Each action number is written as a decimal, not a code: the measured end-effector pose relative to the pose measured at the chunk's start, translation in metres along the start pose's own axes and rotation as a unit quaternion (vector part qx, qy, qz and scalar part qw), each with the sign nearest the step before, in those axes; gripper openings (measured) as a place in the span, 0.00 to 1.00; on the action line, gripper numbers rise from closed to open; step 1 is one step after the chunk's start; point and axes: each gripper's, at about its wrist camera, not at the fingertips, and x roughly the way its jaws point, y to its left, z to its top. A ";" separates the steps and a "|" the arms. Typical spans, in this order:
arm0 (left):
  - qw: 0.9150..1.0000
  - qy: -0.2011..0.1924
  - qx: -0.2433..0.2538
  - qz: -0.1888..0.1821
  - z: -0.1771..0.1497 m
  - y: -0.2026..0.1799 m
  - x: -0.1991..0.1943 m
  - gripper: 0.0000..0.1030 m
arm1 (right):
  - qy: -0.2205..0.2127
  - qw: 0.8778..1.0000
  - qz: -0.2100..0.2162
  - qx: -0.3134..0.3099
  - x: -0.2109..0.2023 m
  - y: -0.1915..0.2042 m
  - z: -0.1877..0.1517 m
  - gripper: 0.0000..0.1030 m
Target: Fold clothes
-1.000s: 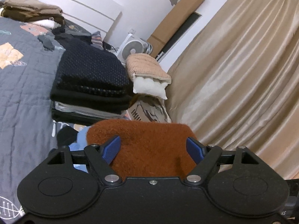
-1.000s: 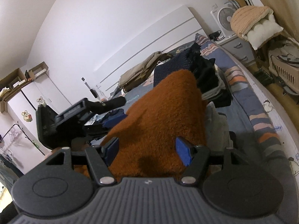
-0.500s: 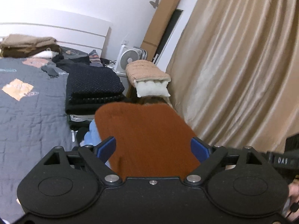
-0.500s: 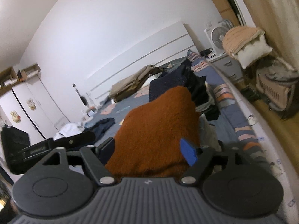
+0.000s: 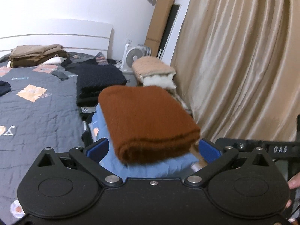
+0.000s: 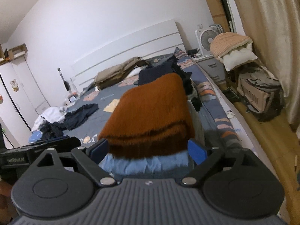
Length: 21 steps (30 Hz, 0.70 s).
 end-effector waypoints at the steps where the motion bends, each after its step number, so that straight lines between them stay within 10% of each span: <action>1: 1.000 0.007 0.005 0.008 -0.001 -0.002 -0.001 1.00 | 0.006 1.000 -0.004 -0.002 -0.002 0.002 0.000 0.89; 21: 0.996 0.041 0.045 0.067 0.012 -0.030 -0.049 1.00 | 0.066 0.993 -0.062 -0.077 -0.042 0.051 0.021 0.90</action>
